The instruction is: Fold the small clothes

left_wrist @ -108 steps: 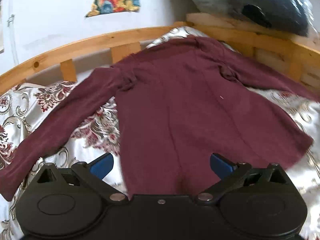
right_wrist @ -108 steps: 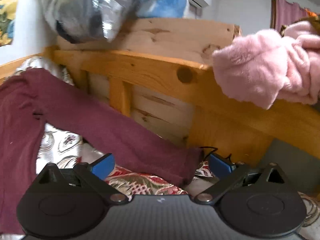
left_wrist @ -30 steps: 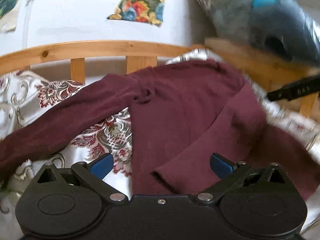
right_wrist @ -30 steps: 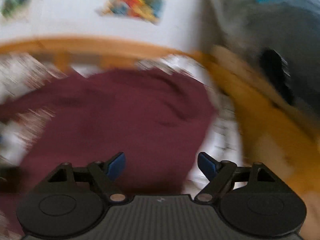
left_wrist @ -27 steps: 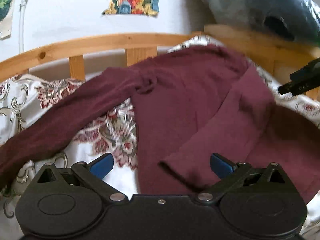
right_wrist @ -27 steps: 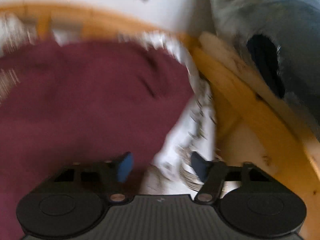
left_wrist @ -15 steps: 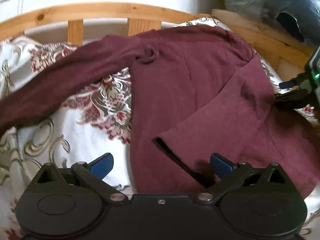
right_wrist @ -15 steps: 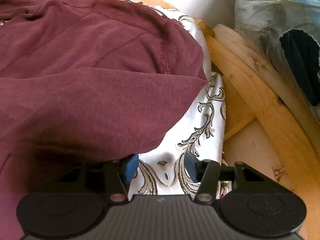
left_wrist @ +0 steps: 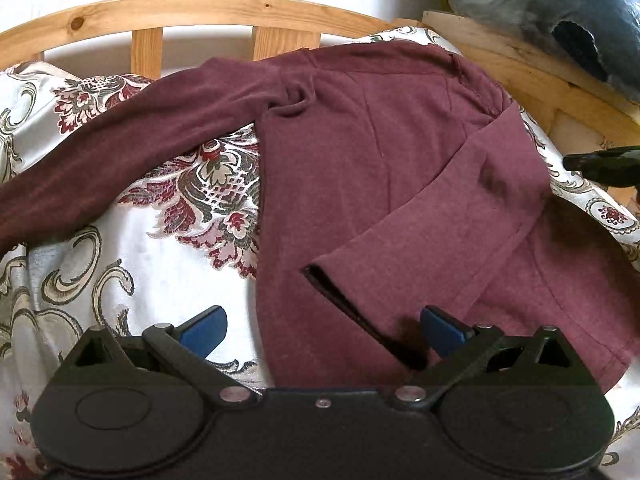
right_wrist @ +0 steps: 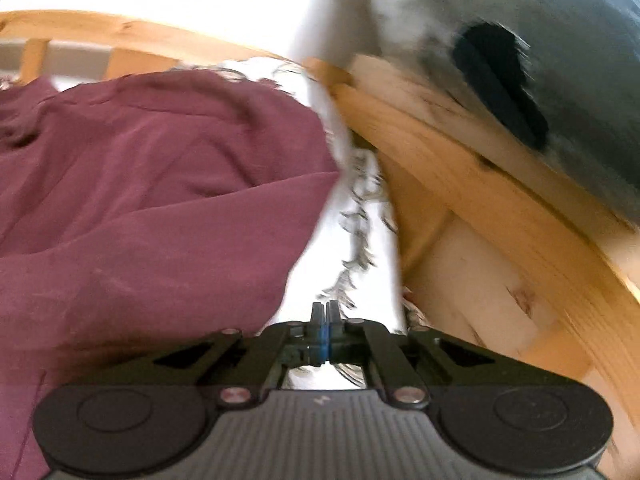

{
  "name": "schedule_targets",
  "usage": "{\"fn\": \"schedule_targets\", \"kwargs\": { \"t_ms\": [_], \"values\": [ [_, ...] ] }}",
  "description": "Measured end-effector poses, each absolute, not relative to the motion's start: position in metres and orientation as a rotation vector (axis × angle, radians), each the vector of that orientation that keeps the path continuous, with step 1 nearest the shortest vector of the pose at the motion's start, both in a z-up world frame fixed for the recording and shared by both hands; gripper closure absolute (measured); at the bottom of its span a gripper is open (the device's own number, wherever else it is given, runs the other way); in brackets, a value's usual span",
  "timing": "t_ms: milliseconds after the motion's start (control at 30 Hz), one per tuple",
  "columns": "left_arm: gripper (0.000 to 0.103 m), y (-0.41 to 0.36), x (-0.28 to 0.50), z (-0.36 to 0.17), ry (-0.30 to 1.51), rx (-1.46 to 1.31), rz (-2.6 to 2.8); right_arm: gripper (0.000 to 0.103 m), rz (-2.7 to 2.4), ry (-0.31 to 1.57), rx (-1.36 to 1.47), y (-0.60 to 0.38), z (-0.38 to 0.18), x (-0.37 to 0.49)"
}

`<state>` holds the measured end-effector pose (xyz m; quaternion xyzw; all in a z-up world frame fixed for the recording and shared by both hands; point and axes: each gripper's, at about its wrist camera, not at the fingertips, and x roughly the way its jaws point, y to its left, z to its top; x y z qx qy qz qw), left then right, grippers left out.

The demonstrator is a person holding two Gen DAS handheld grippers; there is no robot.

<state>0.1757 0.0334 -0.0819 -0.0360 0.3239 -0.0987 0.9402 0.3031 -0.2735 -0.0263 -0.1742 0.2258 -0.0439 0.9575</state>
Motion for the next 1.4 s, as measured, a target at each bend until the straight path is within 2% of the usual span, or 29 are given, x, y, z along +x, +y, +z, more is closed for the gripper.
{"fn": "schedule_targets", "kwargs": {
  "t_ms": [167, 233, 367, 400, 567, 600, 667, 700, 733, 767, 800, 1033, 1167, 1233, 1300, 1400],
  "values": [
    [0.001, 0.033, 0.176, -0.082, 0.663, -0.065, -0.201, 0.102, -0.035, 0.512, -0.254, -0.286, -0.027, 0.304],
    [0.001, 0.034, 0.176, -0.082, 0.663, -0.067, -0.202, 0.096, -0.005, 0.503, -0.205, -0.286, -0.023, 0.305],
    [0.001, 0.034, 0.175, -0.082, 0.659, -0.073, -0.2, 0.059, 0.04, 0.47, -0.147, -0.28, -0.007, 0.32],
    [0.001, 0.034, 0.174, -0.082, 0.652, -0.073, -0.199, 0.055, 0.043, 0.467, -0.142, -0.278, -0.003, 0.328],
    [0.001, 0.037, 0.171, -0.079, 0.605, -0.083, -0.187, 0.048, 0.03, 0.501, -0.027, -0.285, 0.018, 0.386],
    [0.001, 0.038, 0.172, -0.079, 0.602, -0.087, -0.186, 0.039, 0.037, 0.502, 0.018, -0.292, 0.022, 0.396],
    [0.001, 0.041, 0.174, -0.08, 0.604, -0.099, -0.18, 0.032, 0.08, 0.511, 0.104, -0.306, 0.025, 0.412],
    [0.001, 0.042, 0.176, -0.081, 0.612, -0.106, -0.179, 0.033, 0.108, 0.521, 0.139, -0.312, 0.025, 0.419],
    [0.001, 0.043, 0.177, -0.081, 0.621, -0.113, -0.178, 0.047, 0.123, 0.531, 0.168, -0.317, 0.025, 0.425],
    [0.001, 0.045, 0.179, -0.083, 0.63, -0.124, -0.174, 0.076, 0.144, 0.535, 0.194, -0.321, 0.024, 0.43],
    [0.001, 0.046, 0.18, -0.083, 0.637, -0.135, -0.171, 0.089, 0.167, 0.539, 0.211, -0.324, 0.025, 0.432],
    [0.001, 0.055, 0.181, -0.083, 0.622, -0.197, -0.163, 0.092, 0.027, 0.382, -0.107, -0.287, 0.05, 0.414],
    [0.001, 0.048, 0.185, -0.088, 0.65, -0.144, -0.162, 0.09, -0.009, 0.434, -0.185, -0.277, 0.039, 0.431],
    [0.001, 0.046, 0.185, -0.088, 0.653, -0.125, -0.173, 0.082, -0.016, 0.42, -0.19, -0.276, 0.033, 0.427],
    [0.001, 0.045, 0.184, -0.088, 0.65, -0.12, -0.179, 0.055, -0.028, 0.408, -0.159, -0.278, 0.03, 0.416],
    [0.001, 0.046, 0.185, -0.088, 0.652, -0.124, -0.178, 0.039, -0.003, 0.409, -0.147, -0.278, 0.024, 0.392]
  ]
}}
